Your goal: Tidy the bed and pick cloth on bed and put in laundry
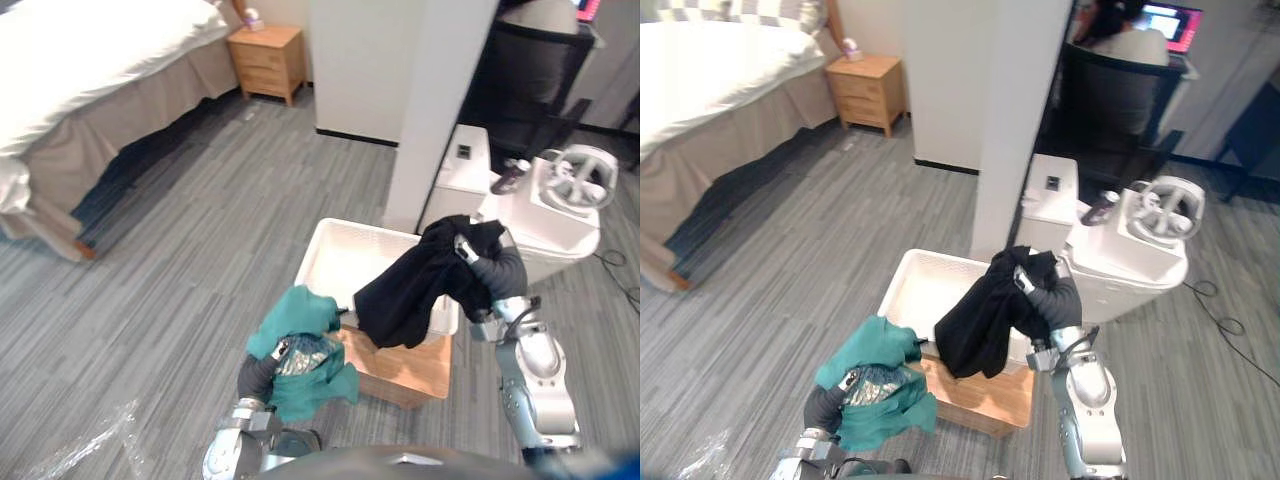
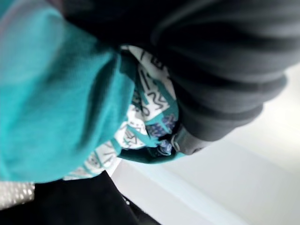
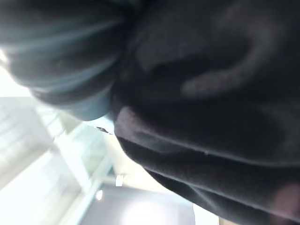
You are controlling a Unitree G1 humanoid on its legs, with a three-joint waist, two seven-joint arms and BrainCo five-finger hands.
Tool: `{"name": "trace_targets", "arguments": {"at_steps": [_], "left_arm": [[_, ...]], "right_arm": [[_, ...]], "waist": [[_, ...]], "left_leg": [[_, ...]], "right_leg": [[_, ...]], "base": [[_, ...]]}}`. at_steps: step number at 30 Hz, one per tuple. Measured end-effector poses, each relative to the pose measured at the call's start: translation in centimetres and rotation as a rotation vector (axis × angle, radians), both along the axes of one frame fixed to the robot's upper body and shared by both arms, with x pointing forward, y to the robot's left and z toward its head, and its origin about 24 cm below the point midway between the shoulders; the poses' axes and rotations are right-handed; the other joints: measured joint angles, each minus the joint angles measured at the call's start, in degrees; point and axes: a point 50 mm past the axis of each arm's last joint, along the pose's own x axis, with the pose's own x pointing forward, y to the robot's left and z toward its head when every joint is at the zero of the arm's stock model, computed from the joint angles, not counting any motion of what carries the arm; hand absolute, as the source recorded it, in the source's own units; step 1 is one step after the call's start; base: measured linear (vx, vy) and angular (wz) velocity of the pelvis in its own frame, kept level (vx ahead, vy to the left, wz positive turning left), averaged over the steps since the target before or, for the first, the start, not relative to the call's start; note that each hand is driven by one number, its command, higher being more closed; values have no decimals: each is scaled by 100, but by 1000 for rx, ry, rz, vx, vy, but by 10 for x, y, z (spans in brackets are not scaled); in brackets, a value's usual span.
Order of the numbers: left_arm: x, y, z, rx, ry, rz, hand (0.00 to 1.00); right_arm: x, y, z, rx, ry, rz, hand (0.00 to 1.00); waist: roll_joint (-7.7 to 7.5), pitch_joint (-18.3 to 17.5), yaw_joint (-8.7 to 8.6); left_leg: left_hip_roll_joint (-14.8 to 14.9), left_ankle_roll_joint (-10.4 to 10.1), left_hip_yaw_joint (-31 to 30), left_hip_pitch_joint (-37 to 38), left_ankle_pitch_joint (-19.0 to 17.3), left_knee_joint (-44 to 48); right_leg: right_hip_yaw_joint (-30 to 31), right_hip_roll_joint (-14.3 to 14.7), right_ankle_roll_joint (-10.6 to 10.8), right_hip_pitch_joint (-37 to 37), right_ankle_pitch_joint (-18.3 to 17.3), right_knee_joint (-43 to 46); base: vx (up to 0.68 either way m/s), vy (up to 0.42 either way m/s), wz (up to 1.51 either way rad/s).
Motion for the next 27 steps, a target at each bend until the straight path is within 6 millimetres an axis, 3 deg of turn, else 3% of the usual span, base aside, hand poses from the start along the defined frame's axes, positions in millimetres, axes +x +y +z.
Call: {"name": "trace_targets", "arguments": {"at_steps": [6, 12, 16, 20, 24, 27], "left_arm": [[4, 7, -5, 28, 30, -47, 100], [6, 9, -14, 52, 82, -84, 100], [7, 11, -16, 64, 102, -103, 100], [18, 8, -13, 79, 86, -149, 100], [50, 16, 5, 137, -5, -193, 100], [76, 21, 28, 173, -103, -202, 100]], "right_arm": [[39, 3, 37, -40, -70, -16, 100], [75, 12, 39, -125, 26, -59, 100], [90, 9, 36, -164, 94, -113, 100], [108, -3, 39, -186, 141, -185, 100], [129, -7, 61, -160, 126, -254, 100], [142, -13, 84, -125, 95, -316, 100]], "waist": [[-47, -58, -9], [-128, -185, 6], [-130, -185, 26], [-172, -155, 156], [-249, 281, 282], [-200, 762, 293]], "left_leg": [[-188, 44, -247, 164, 471, -703], [-249, 78, -49, -31, 414, -707], [-167, 71, -6, -123, 527, -707], [-87, 30, -105, -310, 641, -707], [48, 8, -200, -777, 810, -706], [163, 31, -95, -1241, 984, -704]], "right_leg": [[42, -65, 106, 118, 192, -302], [67, -88, 241, 179, 282, -784], [0, -47, 243, 189, 284, -880], [-96, 57, 239, 108, 287, -935], [-169, 211, 157, -274, 330, -942], [-281, 282, 101, -712, 368, -874]], "base": [[-91, 52, 21], [-99, 21, 4], [-31, -23, 13], [-9, -55, 17], [-58, -58, 18], [-65, -21, 26]]}}
